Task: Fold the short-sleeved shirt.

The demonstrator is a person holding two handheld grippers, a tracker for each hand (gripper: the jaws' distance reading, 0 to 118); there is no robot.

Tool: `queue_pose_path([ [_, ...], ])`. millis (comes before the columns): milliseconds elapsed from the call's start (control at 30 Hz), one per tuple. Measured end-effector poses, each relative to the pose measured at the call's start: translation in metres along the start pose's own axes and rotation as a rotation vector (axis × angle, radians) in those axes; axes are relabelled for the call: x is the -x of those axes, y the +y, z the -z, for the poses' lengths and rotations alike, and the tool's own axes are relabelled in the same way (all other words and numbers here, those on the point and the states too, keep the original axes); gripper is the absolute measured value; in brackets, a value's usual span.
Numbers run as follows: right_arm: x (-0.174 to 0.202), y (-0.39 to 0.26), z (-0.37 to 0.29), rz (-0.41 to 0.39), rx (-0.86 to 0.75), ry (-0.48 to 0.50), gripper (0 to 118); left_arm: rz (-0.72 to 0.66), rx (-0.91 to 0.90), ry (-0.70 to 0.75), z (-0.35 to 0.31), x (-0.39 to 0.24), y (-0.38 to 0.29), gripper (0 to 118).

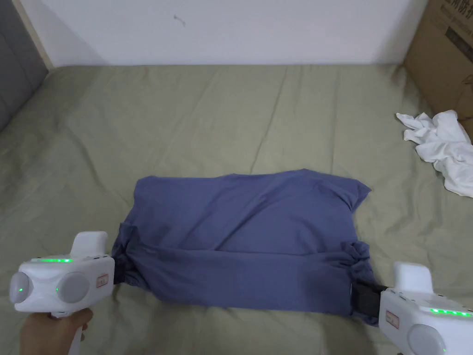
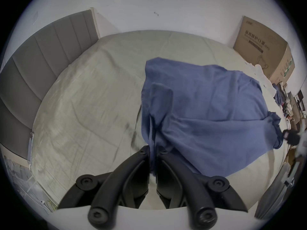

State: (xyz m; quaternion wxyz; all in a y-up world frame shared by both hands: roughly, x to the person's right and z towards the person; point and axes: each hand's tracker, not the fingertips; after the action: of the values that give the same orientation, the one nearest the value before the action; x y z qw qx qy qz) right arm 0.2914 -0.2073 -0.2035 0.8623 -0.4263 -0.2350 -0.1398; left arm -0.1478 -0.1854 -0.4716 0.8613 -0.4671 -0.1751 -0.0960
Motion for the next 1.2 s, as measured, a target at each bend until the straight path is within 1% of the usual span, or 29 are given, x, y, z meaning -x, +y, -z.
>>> queue_pose_path([
  [33, -0.001, -0.003, 0.010, -0.001, 0.034, 0.006, 98, -0.003, -0.003, -0.006, -0.002, 0.000, 0.001, 10],
  [67, -0.001, -0.005, 0.017, -0.014, 0.069, -0.001, 91, -0.006, -0.004, -0.007, -0.003, 0.001, 0.003, 10],
  [100, -0.002, -0.009, 0.025, -0.013, 0.071, 0.002, 76, -0.010, -0.006, -0.008, -0.002, 0.001, 0.002, 10],
  [133, -0.003, -0.012, 0.030, -0.007, 0.094, 0.024, 50, -0.016, -0.005, -0.009, -0.002, 0.002, 0.002, 10],
  [167, -0.007, -0.012, 0.030, 0.029, 0.111, 0.095, 39, -0.025, 0.001, -0.011, -0.001, 0.003, 0.001, 10],
  [200, -0.008, -0.012, 0.026, 0.074, 0.091, 0.121, 24, -0.038, 0.008, -0.015, 0.002, 0.005, -0.001, 10],
  [233, -0.007, -0.012, 0.020, 0.069, 0.067, 0.120, 15, -0.048, 0.010, -0.017, 0.003, 0.006, -0.003, 10],
  [267, -0.004, -0.011, 0.009, 0.040, 0.031, 0.144, 14, -0.062, 0.012, -0.022, 0.002, 0.008, -0.005, 10],
  [300, -0.003, -0.009, 0.000, 0.012, -0.007, 0.132, 14, -0.084, 0.014, -0.027, 0.001, 0.011, -0.008, 10],
  [333, -0.004, -0.007, -0.007, 0.001, -0.010, 0.134, 14, -0.103, 0.016, -0.033, 0.002, 0.015, -0.011, 10],
  [400, -0.007, -0.005, -0.026, 0.015, -0.038, 0.156, 14, -0.134, 0.012, -0.048, -0.004, 0.021, -0.016, 10],
  [467, -0.014, -0.005, -0.042, 0.030, -0.051, 0.158, 14, -0.165, 0.008, -0.066, -0.014, 0.025, -0.022, 10],
  [567, -0.024, -0.014, -0.068, 0.023, -0.071, 0.153, 14, -0.180, 0.001, -0.076, -0.031, 0.031, -0.036, 10],
  [667, -0.035, -0.036, -0.088, 0.028, -0.061, 0.151, 14, -0.182, 0.013, -0.092, -0.048, 0.036, -0.059, 10],
  [733, -0.041, -0.055, -0.095, 0.039, -0.024, 0.147, 14, -0.174, 0.031, -0.091, -0.056, 0.038, -0.079, 10],
  [833, -0.048, -0.080, -0.090, 0.066, 0.039, 0.138, 14, -0.172, 0.080, -0.090, -0.057, 0.041, -0.105, 10],
  [967, -0.048, -0.103, -0.062, 0.077, 0.130, 0.107, 14, -0.211, 0.153, -0.085, -0.043, 0.039, -0.134, 10],
  [1033, -0.048, -0.108, -0.050, 0.101, 0.158, 0.104, 14, -0.219, 0.161, -0.076, -0.034, 0.039, -0.143, 10],
  [1100, -0.045, -0.108, -0.051, 0.111, 0.151, 0.097, 15, -0.251, 0.136, -0.063, -0.037, 0.039, -0.141, 10],
  [1133, -0.044, -0.105, -0.053, 0.110, 0.153, 0.091, 22, -0.256, 0.135, -0.058, -0.039, 0.036, -0.140, 20],
  [1167, -0.042, -0.103, -0.056, 0.097, 0.155, 0.072, 34, -0.263, 0.139, -0.050, -0.040, 0.035, -0.138, 36],
  [1200, -0.039, -0.100, -0.060, 0.067, 0.156, 0.029, 53, -0.265, 0.145, -0.052, -0.043, 0.033, -0.135, 56],
])
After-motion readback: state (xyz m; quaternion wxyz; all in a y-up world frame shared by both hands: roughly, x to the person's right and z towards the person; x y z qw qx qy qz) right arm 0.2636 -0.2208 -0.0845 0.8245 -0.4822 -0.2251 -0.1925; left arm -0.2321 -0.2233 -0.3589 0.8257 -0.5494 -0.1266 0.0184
